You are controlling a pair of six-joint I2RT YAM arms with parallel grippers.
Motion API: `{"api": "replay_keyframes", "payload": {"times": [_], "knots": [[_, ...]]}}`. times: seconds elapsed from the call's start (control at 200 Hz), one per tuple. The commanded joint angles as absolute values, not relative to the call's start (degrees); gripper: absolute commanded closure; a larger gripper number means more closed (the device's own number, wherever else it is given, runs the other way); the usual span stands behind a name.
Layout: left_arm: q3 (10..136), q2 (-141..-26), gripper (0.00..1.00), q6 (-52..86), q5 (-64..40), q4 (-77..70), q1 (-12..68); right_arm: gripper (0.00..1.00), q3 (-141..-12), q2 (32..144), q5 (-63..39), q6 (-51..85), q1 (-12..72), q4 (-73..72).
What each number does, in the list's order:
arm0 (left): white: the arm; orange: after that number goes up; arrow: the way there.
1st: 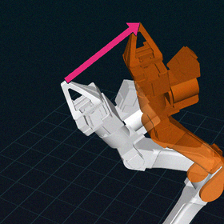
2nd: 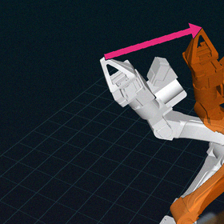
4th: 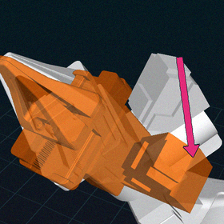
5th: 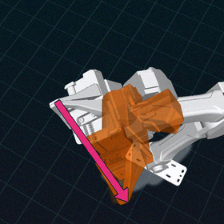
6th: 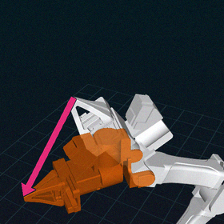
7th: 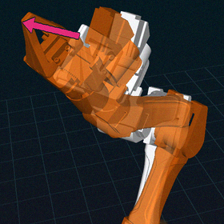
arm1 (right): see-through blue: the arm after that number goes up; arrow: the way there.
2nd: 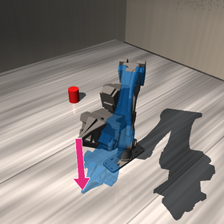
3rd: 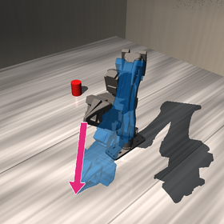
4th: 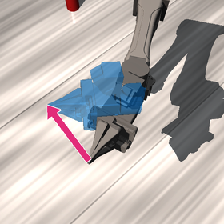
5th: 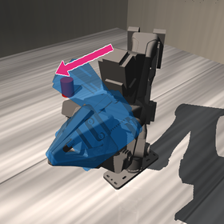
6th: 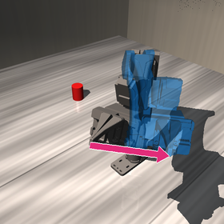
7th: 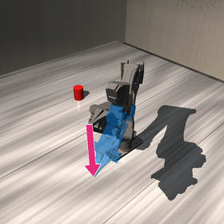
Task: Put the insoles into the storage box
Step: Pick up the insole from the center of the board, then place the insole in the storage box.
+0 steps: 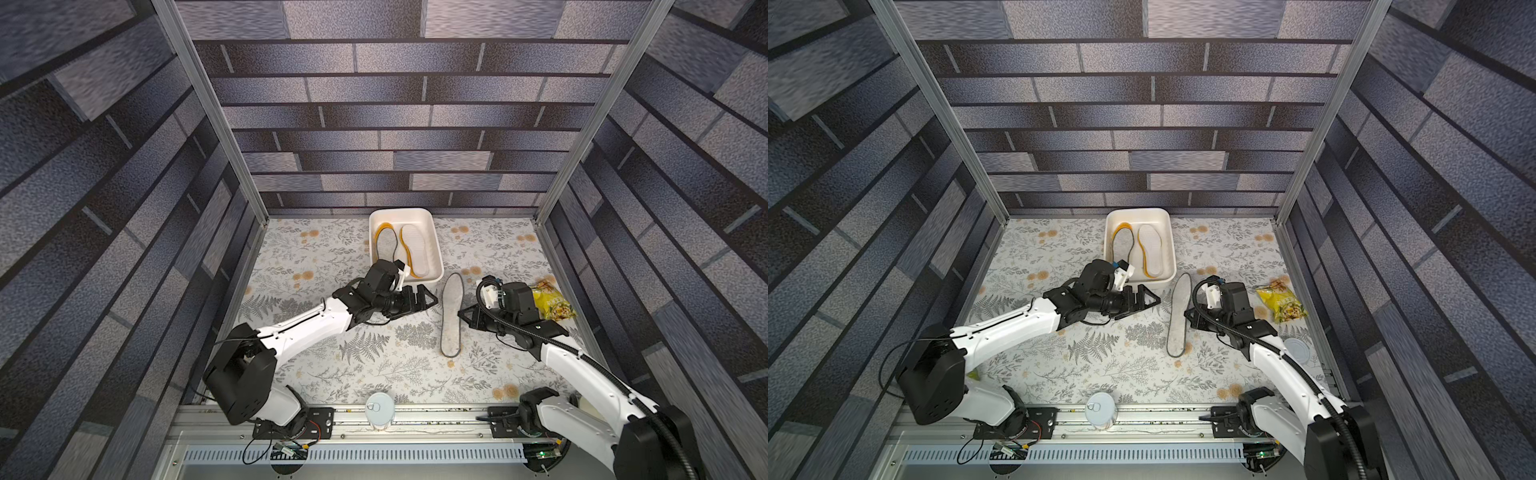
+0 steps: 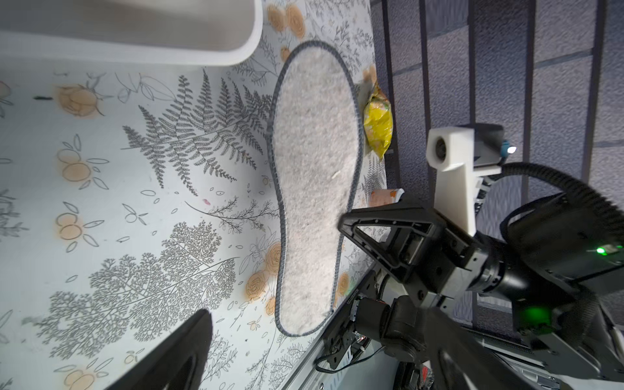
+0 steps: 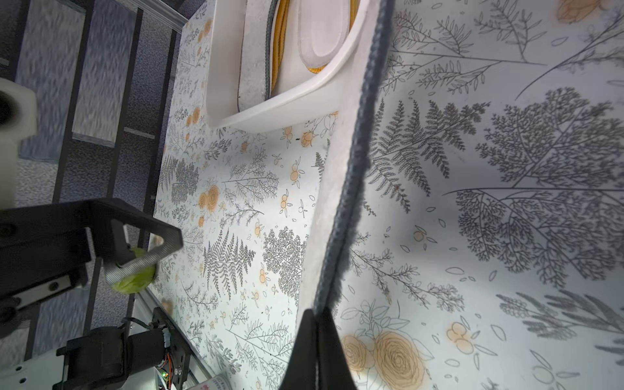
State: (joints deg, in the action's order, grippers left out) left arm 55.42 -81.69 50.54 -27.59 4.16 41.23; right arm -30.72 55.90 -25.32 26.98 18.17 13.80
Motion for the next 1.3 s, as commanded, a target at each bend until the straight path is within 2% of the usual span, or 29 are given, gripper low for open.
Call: {"api": "replay_keyframes", "payload": {"times": [0.0,0.185,0.466,0.706,1.032,1.187,1.297], "knots": [[53.56,-77.68,0.00,48.24,-26.27,10.25,38.68,1.00,-35.37,53.64,-25.26,23.70,18.07,20.49],[50.44,-73.11,0.00,48.65,-26.78,11.14,35.08,1.00,-45.38,56.43,-26.40,19.09,18.09,25.04],[47.66,-69.77,0.00,49.79,-27.25,10.79,32.27,1.00,-64.78,70.15,-28.63,13.31,18.19,28.60],[46.63,-67.75,0.00,49.87,-28.38,11.02,30.11,1.00,-84.85,88.99,-28.86,8.75,18.13,33.22],[45.34,-66.67,0.00,50.48,-28.57,10.55,29.45,1.00,-110.73,118.54,-34.61,5.89,18.19,39.07],[44.93,-66.33,0.00,50.42,-28.56,10.77,29.11,1.00,-119.25,127.39,-34.70,5.42,18.16,43.15],[44.74,-66.30,0.00,50.38,-28.56,10.72,28.83,1.00,-120.56,130.71,-35.84,6.30,18.12,42.82]]}}
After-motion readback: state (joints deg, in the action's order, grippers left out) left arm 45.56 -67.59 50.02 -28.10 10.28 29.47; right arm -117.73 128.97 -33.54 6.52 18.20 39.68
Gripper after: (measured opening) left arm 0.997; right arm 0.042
